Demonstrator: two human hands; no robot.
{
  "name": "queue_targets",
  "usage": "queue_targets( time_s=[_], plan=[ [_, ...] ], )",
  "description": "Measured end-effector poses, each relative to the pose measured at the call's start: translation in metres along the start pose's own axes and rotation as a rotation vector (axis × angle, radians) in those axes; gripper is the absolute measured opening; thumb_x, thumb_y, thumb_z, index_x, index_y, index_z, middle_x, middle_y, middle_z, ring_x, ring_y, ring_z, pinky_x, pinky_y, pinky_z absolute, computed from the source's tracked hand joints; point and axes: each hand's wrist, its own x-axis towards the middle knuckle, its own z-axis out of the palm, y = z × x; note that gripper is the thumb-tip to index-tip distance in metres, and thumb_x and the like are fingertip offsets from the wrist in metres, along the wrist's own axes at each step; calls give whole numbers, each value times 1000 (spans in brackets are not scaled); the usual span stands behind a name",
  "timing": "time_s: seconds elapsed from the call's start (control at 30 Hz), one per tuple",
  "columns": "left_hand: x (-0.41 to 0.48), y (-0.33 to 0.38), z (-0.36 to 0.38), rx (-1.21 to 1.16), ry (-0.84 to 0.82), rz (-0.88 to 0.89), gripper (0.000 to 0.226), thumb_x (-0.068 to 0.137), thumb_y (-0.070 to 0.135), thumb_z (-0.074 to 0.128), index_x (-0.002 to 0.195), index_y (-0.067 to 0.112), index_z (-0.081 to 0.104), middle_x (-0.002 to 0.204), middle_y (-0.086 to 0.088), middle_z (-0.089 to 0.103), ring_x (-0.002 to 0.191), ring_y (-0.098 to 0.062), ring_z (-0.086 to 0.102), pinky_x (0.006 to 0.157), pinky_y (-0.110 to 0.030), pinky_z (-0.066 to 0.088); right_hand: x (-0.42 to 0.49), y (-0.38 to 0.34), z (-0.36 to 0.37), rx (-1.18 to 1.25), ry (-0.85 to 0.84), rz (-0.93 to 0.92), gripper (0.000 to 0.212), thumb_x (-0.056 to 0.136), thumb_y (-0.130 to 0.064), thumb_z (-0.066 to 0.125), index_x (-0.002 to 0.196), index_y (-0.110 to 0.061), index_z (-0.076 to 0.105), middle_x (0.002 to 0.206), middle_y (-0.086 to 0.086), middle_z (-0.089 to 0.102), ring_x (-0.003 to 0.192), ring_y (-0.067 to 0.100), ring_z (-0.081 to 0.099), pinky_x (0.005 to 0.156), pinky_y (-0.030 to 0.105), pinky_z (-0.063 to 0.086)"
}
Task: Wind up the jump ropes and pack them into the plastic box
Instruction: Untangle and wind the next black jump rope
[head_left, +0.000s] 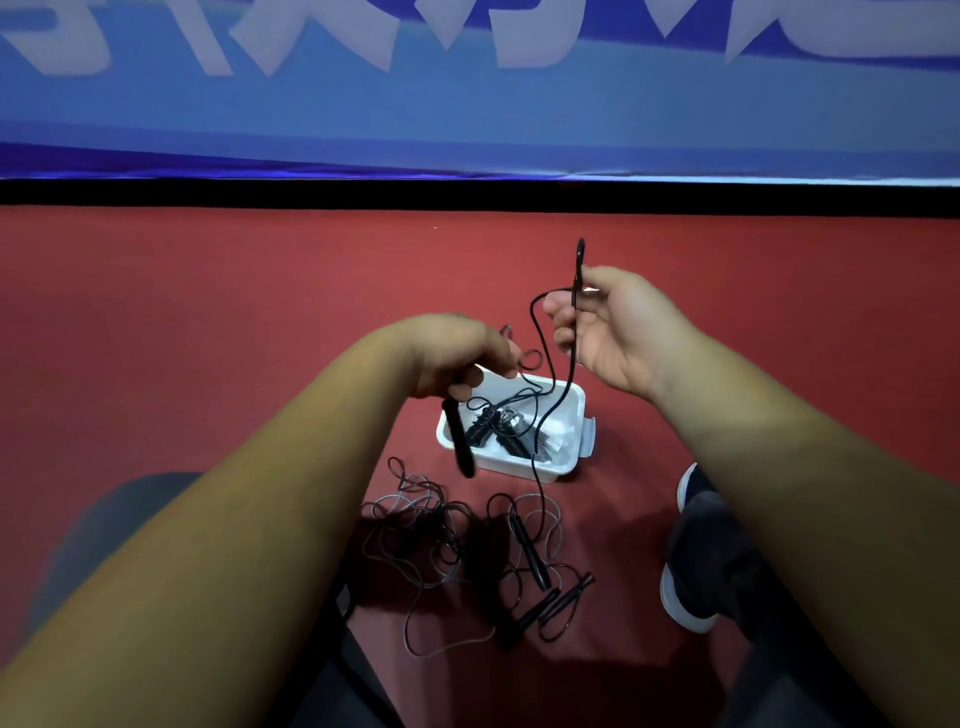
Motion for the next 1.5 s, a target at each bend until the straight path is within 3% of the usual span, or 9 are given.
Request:
queue_targets(
  time_s=[0.13, 0.37, 0.5, 0.67, 0.87, 0.97, 1.13, 1.37, 1.5],
  plan=[
    [2, -2, 11, -46, -99, 80, 33, 93, -4, 61, 121, 13, 63, 122, -4, 76, 52, -10, 29, 43, -22, 30, -8, -9, -1, 247, -34, -42, 35, 93, -10, 42, 120, 9, 54, 101, 21, 56, 61, 20, 53, 63, 33, 52],
    [10, -12, 28, 35, -306, 175, 42, 97, 0, 67, 137, 7, 58, 133, -6, 71, 59, -10, 37, 44, -20, 36, -9, -15, -2, 325, 16, -77, 19, 91, 10, 43, 102, 4, 56, 101, 20, 55, 86, 30, 64, 89, 53, 64],
    [10, -11, 29, 37, -296, 193, 22, 95, 8, 72, 116, 14, 75, 120, -19, 73, 58, -12, 30, 44, -21, 33, -4, -17, -8, 135, 96, -67, 13, 95, -5, 50, 100, 3, 58, 102, 20, 61, 95, 33, 72, 97, 50, 60],
    [7, -4, 25, -101, -209, 226, 12, 95, 8, 71, 102, 17, 75, 102, -3, 75, 59, -10, 35, 52, -22, 30, 11, -9, -23, -482, 294, 10, 46, 108, -47, 44, 101, -10, 68, 120, 10, 74, 111, 32, 67, 104, 49, 54],
    [7, 9, 28, -484, -97, 264, 12, 100, 6, 64, 97, 17, 69, 93, 0, 74, 56, -5, 39, 48, -16, 29, 8, 15, -23, -812, 145, 150, 31, 106, -14, 44, 111, -16, 74, 115, 1, 71, 90, 18, 62, 76, 32, 54],
    [9, 15, 20, -657, -68, 270, 11, 102, 7, 62, 102, 16, 67, 93, 3, 72, 53, -3, 41, 45, -15, 32, 6, 29, -22, -1000, -41, 123, 44, 94, -2, 50, 115, -33, 73, 123, -7, 72, 105, 15, 60, 83, 33, 49],
    [5, 21, 5, -805, -8, 281, 11, 104, 10, 59, 104, 18, 66, 89, 6, 72, 48, -1, 36, 44, -12, 26, 1, 45, -22, -1113, -186, -29, 17, 97, -21, 75, 112, -28, 78, 96, -12, 73, 81, 0, 60, 65, 13, 43],
    [8, 15, -10, -565, 218, 287, 18, 105, 33, 62, 116, 20, 69, 110, 3, 78, 50, -5, 27, 42, -18, 27, 3, 35, -17, -874, -50, -155, 15, 104, -31, 68, 107, -21, 78, 96, 0, 82, 76, 15, 75, 66, 29, 58],
    [4, 8, -6, -225, 180, 248, 23, 108, 28, 54, 120, 18, 71, 88, 8, 79, 52, -11, 32, 47, -19, 30, -3, 17, -5, -528, 15, -214, 16, 109, -21, 61, 113, -13, 74, 96, 13, 81, 73, 24, 77, 67, 35, 67]
  ],
)
